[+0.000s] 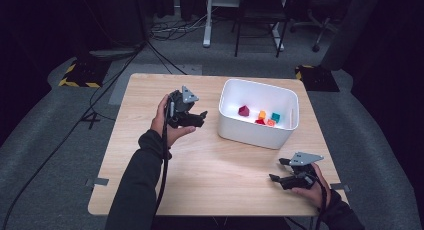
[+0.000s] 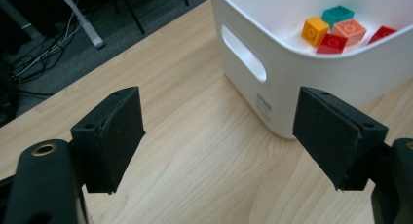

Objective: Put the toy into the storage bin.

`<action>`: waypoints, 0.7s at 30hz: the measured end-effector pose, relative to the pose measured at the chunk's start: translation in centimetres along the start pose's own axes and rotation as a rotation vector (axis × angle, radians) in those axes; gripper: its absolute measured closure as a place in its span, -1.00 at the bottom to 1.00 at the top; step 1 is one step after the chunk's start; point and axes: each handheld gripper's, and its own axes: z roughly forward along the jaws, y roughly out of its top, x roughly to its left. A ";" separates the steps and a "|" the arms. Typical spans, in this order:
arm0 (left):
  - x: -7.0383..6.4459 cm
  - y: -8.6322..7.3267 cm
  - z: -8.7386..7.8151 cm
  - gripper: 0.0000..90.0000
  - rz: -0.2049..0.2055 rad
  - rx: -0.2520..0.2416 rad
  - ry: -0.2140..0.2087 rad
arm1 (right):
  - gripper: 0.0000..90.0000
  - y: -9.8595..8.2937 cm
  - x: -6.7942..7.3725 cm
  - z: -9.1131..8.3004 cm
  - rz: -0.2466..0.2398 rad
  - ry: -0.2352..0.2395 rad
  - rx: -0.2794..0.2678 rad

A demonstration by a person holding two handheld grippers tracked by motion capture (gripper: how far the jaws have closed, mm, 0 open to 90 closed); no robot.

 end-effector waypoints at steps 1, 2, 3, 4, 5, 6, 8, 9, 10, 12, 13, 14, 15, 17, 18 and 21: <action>-0.1 -0.3 0.0 -0.57 -0.011 -0.006 0.003 | -0.49 0.0 0.0 0.0 0.001 0.000 0.000; -0.1 -0.6 0.0 -0.57 -0.020 -0.009 -0.006 | -0.49 0.0 0.0 0.0 0.001 0.000 0.000; 0.0 -0.9 -0.1 -0.57 -0.003 0.003 -0.001 | -0.50 0.0 0.0 0.0 0.001 0.000 0.000; -0.1 -1.2 -0.1 -0.57 -0.013 0.001 -0.007 | -0.49 0.0 0.0 0.0 0.001 0.000 0.000; -0.1 -1.5 -0.2 -0.57 -0.006 0.010 -0.002 | -0.49 0.0 0.0 0.0 0.001 0.000 0.000; -0.1 -1.9 -0.2 -0.57 0.000 0.018 -0.001 | -0.49 0.0 0.0 0.0 0.001 0.000 0.000; -0.2 -2.5 -0.3 -0.57 -0.001 0.020 -0.009 | -0.49 0.0 0.0 0.0 0.001 0.000 0.000; -0.2 -2.8 -0.5 -0.57 0.000 0.021 -0.014 | -0.49 0.0 0.0 0.0 0.001 0.000 0.000; -0.3 -3.0 -0.5 -0.57 0.005 0.022 -0.012 | -0.49 0.0 0.0 0.0 0.001 0.000 0.000; -0.4 -3.5 -0.6 -0.57 0.008 0.025 -0.013 | -0.50 0.0 0.0 0.0 0.001 0.000 0.000; -0.4 -3.8 -0.7 -0.57 0.005 0.027 -0.015 | -0.50 0.0 0.0 0.0 0.001 0.000 0.000; -0.4 -4.1 -0.7 -0.57 0.018 0.037 -0.010 | -0.50 0.0 0.0 0.0 0.001 0.000 0.000; -0.4 -4.4 -0.7 -0.57 0.012 0.037 -0.015 | -0.50 0.0 0.0 0.0 0.000 -0.001 0.000; -0.5 -5.1 -0.7 -0.57 -0.002 0.044 -0.018 | -0.50 0.0 0.0 0.0 0.001 -0.001 0.000; -0.4 -5.3 -0.7 -0.58 0.012 0.055 -0.022 | -0.50 0.0 0.0 0.0 0.000 0.000 -0.001; -0.2 -6.3 -0.8 -0.58 0.019 0.067 -0.010 | -0.50 0.0 0.0 0.0 0.000 -0.001 0.000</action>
